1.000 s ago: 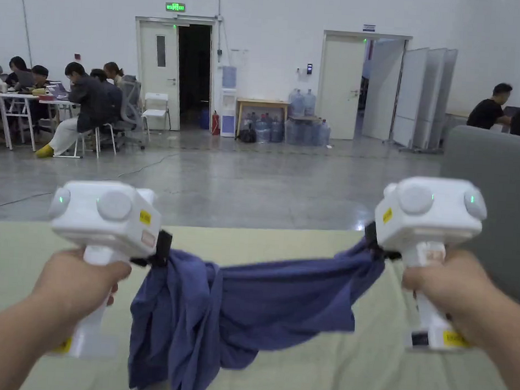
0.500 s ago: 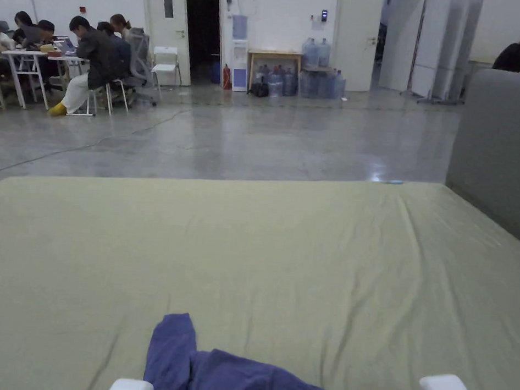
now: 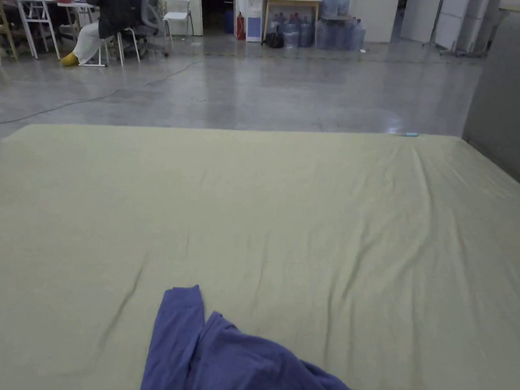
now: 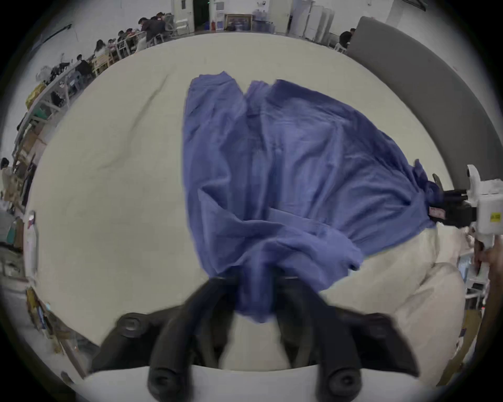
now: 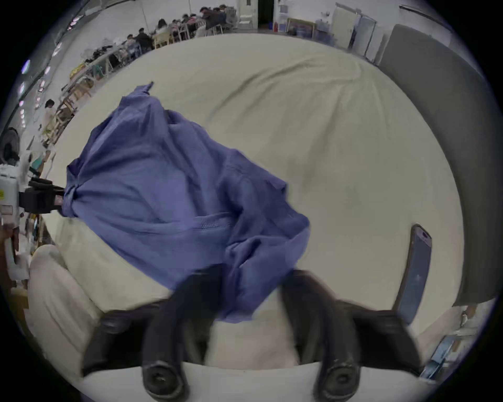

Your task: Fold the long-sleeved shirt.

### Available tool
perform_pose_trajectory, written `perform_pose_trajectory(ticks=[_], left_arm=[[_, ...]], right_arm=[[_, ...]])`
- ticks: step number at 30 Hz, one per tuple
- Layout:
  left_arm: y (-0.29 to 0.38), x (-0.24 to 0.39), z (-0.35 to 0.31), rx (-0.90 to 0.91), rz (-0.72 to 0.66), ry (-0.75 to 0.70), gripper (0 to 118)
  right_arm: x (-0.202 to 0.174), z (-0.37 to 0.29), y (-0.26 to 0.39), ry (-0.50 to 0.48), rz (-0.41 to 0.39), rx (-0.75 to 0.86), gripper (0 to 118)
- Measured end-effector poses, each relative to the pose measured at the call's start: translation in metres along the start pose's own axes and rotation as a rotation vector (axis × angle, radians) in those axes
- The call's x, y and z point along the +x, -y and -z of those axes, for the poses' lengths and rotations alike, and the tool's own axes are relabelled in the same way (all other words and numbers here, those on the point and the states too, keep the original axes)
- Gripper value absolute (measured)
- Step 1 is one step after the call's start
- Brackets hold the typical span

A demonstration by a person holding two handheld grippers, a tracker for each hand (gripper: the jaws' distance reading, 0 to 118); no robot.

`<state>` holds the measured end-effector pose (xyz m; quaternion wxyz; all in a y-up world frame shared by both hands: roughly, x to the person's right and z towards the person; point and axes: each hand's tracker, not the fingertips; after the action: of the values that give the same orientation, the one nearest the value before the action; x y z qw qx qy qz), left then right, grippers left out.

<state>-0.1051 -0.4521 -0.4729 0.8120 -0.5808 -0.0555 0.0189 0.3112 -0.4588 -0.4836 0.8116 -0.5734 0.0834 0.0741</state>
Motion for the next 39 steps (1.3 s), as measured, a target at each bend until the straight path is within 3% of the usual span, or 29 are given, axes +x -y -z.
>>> perform_pose_trajectory(ticks=[1,2,3,7,9,11,12,13,15,18,19,21,22,25,28,30,32,33,34,36,37,39], left_arm=[[-0.002,-0.003,-0.011,0.025,-0.024,-0.054,73],[0.003,-0.003,-0.024,0.073,-0.027,-0.073,96],[0.005,-0.006,-0.039,0.119,-0.042,-0.037,109],[0.036,-0.012,-0.09,0.253,-0.154,0.107,111],[0.05,-0.008,-0.09,0.152,-0.132,0.113,98],[0.068,0.002,-0.083,0.066,-0.08,0.095,77],[0.073,0.006,-0.077,0.059,-0.056,0.073,27],[0.074,0.009,-0.074,0.082,-0.063,0.056,0],[0.069,0.008,-0.064,0.032,-0.066,0.109,0],[0.019,0.0,-0.061,0.08,-0.093,0.141,0],[-0.009,-0.001,-0.06,0.129,-0.041,0.131,19],[-0.064,-0.001,-0.049,0.165,0.031,0.055,109],[-0.09,0.01,-0.046,0.154,0.067,0.034,114],[-0.18,0.014,-0.006,0.178,0.033,0.033,115],[-0.212,0.056,0.029,0.079,-0.014,0.037,114],[-0.232,0.052,0.061,0.025,-0.03,0.046,110],[-0.238,0.061,0.083,-0.01,-0.026,-0.003,99],[-0.24,0.066,0.092,-0.031,-0.014,-0.044,88],[-0.239,0.065,0.095,-0.059,0.026,-0.071,57],[-0.234,0.07,0.096,-0.092,0.086,-0.067,33],[-0.233,0.075,0.083,-0.056,0.11,-0.062,0],[-0.241,0.08,0.076,-0.086,0.162,-0.095,0]], right_arm=[[0.002,-0.006,-0.002,0.039,0.02,0.002,80],[0.004,-0.021,-0.002,0.039,0.027,0.037,80],[0.006,-0.038,0.0,0.016,0.037,0.107,81],[0.007,-0.095,0.018,-0.077,0.128,0.177,79],[0.001,-0.107,0.029,-0.112,0.157,0.173,66],[-0.007,-0.109,0.04,-0.093,0.176,0.186,46],[-0.012,-0.103,0.044,-0.072,0.184,0.182,6],[-0.014,-0.101,0.047,-0.065,0.189,0.178,0],[-0.016,-0.097,0.052,-0.115,0.179,0.162,0],[-0.018,-0.091,0.053,-0.208,0.229,0.143,0],[-0.017,-0.09,0.052,-0.203,0.224,0.146,0],[-0.019,-0.09,0.049,-0.182,0.221,0.154,0],[-0.018,-0.089,0.047,-0.171,0.219,0.153,0],[-0.015,-0.087,0.042,-0.184,0.247,0.156,0],[-0.012,-0.083,0.037,-0.2,0.268,0.15,0],[-0.01,-0.08,0.035,-0.197,0.273,0.148,0],[-0.008,-0.078,0.033,-0.191,0.278,0.139,0],[-0.006,-0.077,0.032,-0.187,0.28,0.135,0],[-0.004,-0.076,0.032,-0.185,0.284,0.133,0],[0.001,-0.073,0.029,-0.186,0.294,0.121,0],[0.004,-0.071,0.028,-0.189,0.305,0.108,0],[0.009,-0.068,0.025,-0.189,0.332,0.092,0]])
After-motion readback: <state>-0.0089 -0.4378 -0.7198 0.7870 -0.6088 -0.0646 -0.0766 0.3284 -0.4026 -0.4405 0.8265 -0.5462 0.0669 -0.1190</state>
